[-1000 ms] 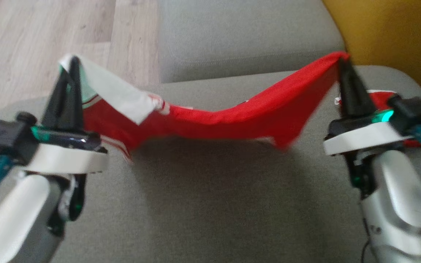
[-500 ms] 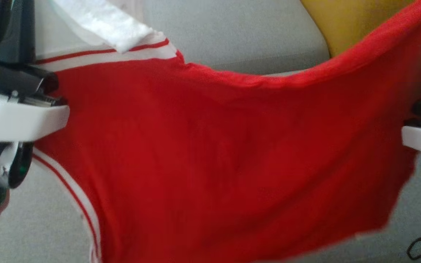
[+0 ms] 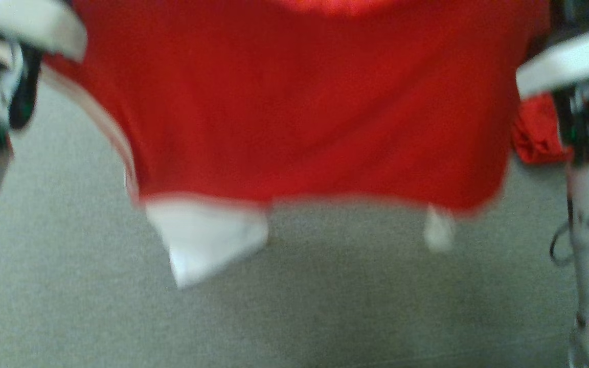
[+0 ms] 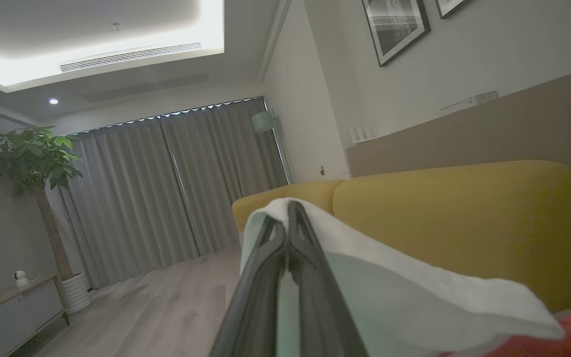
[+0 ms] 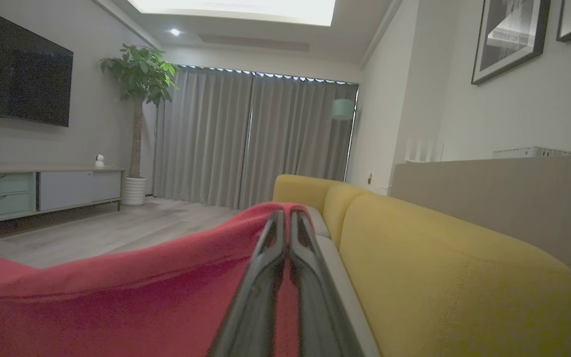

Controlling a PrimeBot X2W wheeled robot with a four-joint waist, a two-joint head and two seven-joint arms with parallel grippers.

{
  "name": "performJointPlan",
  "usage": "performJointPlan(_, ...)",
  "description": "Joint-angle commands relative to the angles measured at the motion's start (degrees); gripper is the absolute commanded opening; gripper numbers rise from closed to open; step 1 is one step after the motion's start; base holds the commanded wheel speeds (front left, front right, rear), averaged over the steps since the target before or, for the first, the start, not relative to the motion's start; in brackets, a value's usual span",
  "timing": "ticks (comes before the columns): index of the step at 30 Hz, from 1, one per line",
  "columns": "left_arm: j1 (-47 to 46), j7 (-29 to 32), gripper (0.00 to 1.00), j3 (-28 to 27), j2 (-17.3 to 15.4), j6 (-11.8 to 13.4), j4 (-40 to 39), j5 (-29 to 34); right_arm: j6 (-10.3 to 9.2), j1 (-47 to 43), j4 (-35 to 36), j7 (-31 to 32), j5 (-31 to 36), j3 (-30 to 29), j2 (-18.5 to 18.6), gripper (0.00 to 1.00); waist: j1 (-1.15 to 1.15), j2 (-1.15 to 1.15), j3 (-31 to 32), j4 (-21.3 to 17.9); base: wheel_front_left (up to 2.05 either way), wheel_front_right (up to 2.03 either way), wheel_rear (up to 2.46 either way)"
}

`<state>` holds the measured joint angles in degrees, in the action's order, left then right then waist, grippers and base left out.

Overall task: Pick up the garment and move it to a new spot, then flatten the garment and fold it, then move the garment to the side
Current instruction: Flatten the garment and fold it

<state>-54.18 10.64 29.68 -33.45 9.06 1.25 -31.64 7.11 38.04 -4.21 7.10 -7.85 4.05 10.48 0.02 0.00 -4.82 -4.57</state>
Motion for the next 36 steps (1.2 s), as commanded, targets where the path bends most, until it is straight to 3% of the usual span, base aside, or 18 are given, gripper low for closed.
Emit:
performJointPlan(1,-7.53,-1.64,0.00,-2.20,-0.37,-0.66,3.31,1.81,0.37,6.53,-3.50,-1.29,0.76,1.50,-0.25,0.00,-0.02,0.00,-3.96,1.01,0.00,0.00,0.00)
performJointPlan(3,-9.86,-2.68,0.00,-1.96,1.04,-0.87,6.73,2.29,0.37,9.36,-7.21,-2.25,1.17,1.56,-0.70,0.00,-0.02,0.00,-4.68,1.34,0.00,0.00,0.00)
performJointPlan(11,-23.08,-14.64,0.00,-0.49,12.55,-2.18,28.84,4.30,0.37,26.34,-33.39,-11.14,8.36,-0.31,-3.52,0.00,-0.02,0.00,-7.88,5.11,0.00,0.00,0.00)
performJointPlan(12,-23.37,-16.86,0.00,0.13,15.05,-3.37,32.51,3.68,0.37,28.08,-38.29,-13.28,10.15,-1.64,-4.37,0.00,-0.02,0.00,-8.59,6.02,0.00,0.00,0.00)
performJointPlan(14,-22.43,-18.58,0.00,0.90,17.10,-4.82,35.42,2.95,0.37,28.37,-42.54,-15.32,11.41,-3.13,-5.21,0.00,-0.02,0.00,-9.27,6.97,0.00,0.00,0.00)
performJointPlan(21,-14.05,-22.99,0.00,2.85,21.07,-8.87,41.43,0.48,0.37,24.46,-53.92,-20.41,15.14,-6.24,-6.66,0.00,-0.02,0.00,-12.14,8.87,0.00,0.00,0.00)
performJointPlan(27,-3.02,-25.08,0.00,1.12,19.77,-10.19,39.78,-2.25,0.37,19.01,-55.57,-22.01,12.67,-5.91,-7.41,0.00,-0.02,0.00,-12.67,8.15,0.00,0.00,0.00)
performJointPlan(36,19.67,-25.61,0.00,-4.70,15.71,-7.21,23.63,-4.77,0.37,4.49,-40.41,-22.09,3.64,-3.18,-7.58,0.00,-0.02,0.00,-8.58,6.48,0.00,0.00,0.00)
